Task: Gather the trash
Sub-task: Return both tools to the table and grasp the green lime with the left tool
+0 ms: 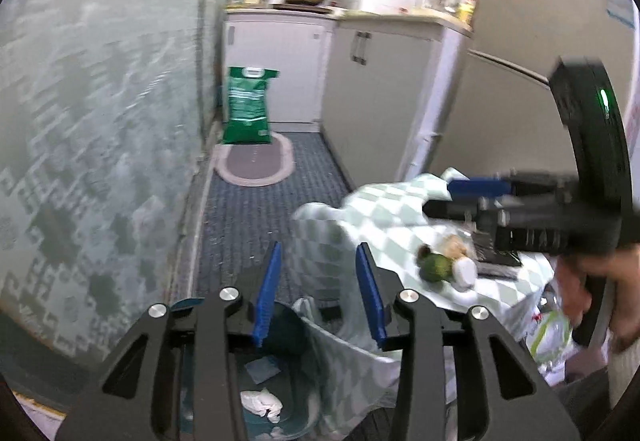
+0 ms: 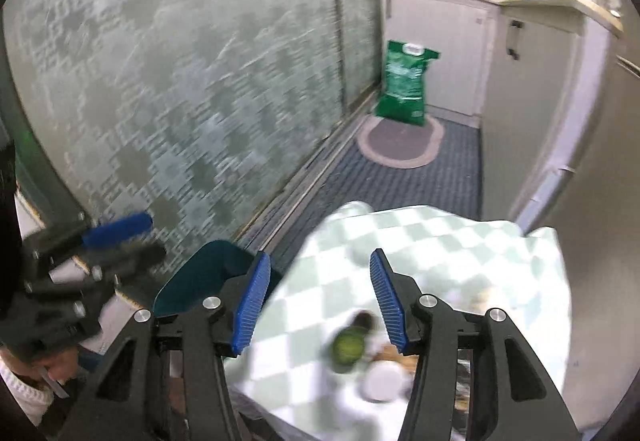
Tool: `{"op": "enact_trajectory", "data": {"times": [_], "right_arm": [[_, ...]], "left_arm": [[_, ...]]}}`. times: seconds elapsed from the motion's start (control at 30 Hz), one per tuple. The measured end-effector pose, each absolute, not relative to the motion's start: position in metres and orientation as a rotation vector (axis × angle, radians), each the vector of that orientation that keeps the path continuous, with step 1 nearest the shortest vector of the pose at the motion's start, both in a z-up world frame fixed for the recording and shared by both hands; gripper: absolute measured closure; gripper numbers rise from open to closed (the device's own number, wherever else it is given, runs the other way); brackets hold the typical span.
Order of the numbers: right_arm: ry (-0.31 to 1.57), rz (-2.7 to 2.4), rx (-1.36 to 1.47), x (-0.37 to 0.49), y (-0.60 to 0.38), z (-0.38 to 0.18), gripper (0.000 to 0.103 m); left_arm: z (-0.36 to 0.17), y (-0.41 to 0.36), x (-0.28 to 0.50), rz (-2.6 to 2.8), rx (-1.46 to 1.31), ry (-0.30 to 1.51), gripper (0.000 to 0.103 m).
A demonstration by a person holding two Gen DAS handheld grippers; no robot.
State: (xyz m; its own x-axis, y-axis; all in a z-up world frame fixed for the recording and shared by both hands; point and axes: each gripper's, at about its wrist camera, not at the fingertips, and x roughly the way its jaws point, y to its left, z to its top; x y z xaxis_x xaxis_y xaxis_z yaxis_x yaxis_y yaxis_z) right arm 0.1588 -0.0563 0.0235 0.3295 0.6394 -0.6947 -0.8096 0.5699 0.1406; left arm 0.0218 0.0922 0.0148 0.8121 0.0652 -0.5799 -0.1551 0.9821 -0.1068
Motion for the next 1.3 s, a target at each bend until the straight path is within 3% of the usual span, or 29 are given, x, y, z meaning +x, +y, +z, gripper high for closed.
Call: {"op": "enact_trajectory", "data": {"times": [0.37, 1.1, 1.2, 1.3], "right_arm": [[0.797, 0.888, -0.186, 0.192, -0.117, 0.023, 0.050], [0.852, 0.832, -0.129, 0.221, -0.175, 0.006, 0.050], [0.863, 0.818, -0.128, 0.226, -0.179, 0.002, 0.050], [0.876, 0.807, -0.128, 0.231, -0.180, -0.003, 0.050]], "left_arm": [[-0.019, 0.029, 0.052, -0.029, -0.033, 0.698, 0.061], [-0.058, -0.006, 0.096, -0.001, 0.126, 0.767, 0.058], [-0.059, -0.003, 0.099, -0.003, 0.100, 0.774, 0.072], [-0.058, -0.002, 0.100, 0.003, 0.091, 0.775, 0.072]]}}
